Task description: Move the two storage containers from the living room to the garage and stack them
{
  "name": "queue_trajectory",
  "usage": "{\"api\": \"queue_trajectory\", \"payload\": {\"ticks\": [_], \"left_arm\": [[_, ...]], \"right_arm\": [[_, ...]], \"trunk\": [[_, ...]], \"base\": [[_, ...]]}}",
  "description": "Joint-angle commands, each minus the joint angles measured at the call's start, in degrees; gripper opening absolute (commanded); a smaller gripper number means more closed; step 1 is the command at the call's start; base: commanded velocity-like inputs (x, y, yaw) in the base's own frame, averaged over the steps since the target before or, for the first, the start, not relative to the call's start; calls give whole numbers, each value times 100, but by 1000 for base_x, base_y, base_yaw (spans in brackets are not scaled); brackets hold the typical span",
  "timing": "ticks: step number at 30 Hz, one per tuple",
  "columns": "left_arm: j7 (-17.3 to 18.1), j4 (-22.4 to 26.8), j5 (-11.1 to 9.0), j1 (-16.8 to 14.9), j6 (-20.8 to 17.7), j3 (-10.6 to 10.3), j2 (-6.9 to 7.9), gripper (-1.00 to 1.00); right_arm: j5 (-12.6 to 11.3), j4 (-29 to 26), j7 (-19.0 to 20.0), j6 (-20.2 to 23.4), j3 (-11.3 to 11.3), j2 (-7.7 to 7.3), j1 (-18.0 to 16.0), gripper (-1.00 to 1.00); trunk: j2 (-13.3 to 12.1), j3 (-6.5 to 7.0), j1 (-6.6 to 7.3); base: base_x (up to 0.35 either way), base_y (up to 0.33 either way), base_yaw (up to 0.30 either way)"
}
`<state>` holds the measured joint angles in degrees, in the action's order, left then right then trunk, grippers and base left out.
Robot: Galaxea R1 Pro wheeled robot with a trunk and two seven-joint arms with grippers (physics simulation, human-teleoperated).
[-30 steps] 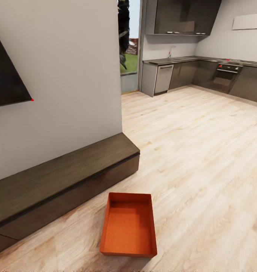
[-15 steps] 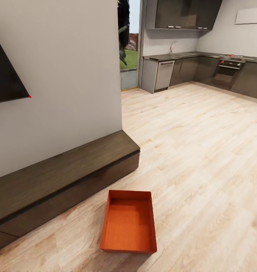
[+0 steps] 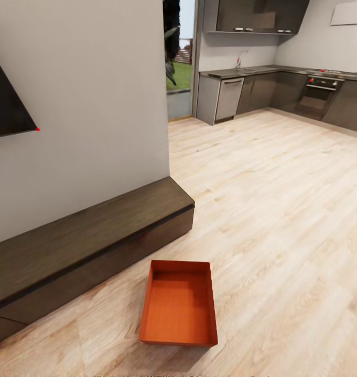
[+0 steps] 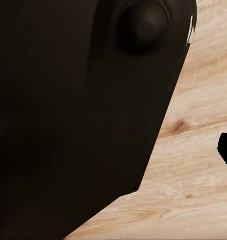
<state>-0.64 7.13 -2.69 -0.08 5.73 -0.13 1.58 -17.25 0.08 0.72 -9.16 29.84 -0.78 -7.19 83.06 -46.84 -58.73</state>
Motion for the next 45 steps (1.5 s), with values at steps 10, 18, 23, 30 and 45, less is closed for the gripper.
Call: {"api": "queue_trajectory", "payload": {"ticks": [10,18,23,30,45], "left_arm": [[-7,-1,-26,-1,16,-5,0,100],[-7,-1,-24,-1,16,-5,0,100],[-7,-1,-25,-1,16,-5,0,100],[-7,-1,-22,-1,16,-5,0,100],[-3,-1,-32,-1,16,21,-7,100]], "right_arm": [[-56,1,14,-16,48,-4,-1,100],[-58,1,16,-16,48,3,-1,100],[-58,1,14,-16,48,1,-1,100],[-58,1,10,-16,48,5,-1,100],[-51,1,8,-51,48,-9,-1,100]], "trunk": [[2,-96,0],[2,-127,0],[2,-127,0],[2,-127,0],[2,-127,0]], "base": [[0,0,0],[0,0,0],[0,0,0],[0,0,0],[0,0,0]]}}
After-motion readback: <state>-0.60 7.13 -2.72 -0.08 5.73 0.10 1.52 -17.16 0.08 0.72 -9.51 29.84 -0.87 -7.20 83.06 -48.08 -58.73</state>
